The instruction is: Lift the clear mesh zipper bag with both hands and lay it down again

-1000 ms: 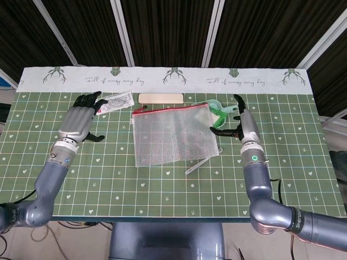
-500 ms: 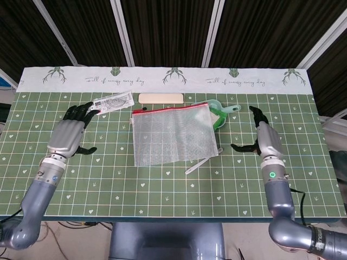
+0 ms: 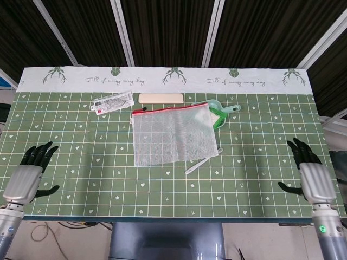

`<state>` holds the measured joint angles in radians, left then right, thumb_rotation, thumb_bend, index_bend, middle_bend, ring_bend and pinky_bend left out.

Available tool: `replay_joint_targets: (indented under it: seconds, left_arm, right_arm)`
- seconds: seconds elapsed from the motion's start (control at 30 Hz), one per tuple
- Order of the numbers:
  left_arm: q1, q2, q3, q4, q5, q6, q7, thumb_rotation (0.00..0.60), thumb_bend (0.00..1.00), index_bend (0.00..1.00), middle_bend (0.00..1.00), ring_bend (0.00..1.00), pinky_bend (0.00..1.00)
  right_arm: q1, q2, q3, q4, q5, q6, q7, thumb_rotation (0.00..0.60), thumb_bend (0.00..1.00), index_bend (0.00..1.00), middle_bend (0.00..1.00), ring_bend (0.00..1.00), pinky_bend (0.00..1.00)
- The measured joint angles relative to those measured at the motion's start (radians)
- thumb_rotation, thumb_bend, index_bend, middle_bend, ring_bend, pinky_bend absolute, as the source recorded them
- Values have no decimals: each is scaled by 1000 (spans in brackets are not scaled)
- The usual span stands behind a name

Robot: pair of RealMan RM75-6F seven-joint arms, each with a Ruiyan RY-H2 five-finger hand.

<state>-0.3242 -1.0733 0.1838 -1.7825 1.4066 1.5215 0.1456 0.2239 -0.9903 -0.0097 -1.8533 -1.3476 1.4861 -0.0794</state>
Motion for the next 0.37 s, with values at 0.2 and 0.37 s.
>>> replay_joint_targets:
  seconds: [0.2, 0.37]
  left_arm:
    - [80, -54, 12, 151, 114, 102, -55, 600, 83, 0, 0, 0, 0]
    - [99, -81, -6, 184, 131, 101, -64, 600, 82, 0, 0, 0, 0]
  right_arm:
    - [-117, -9, -66, 190, -144, 121, 89, 600, 120, 0, 0, 0, 202]
    - [-143, -29, -67, 220, -162, 138, 122, 600, 120, 0, 0, 0, 202]
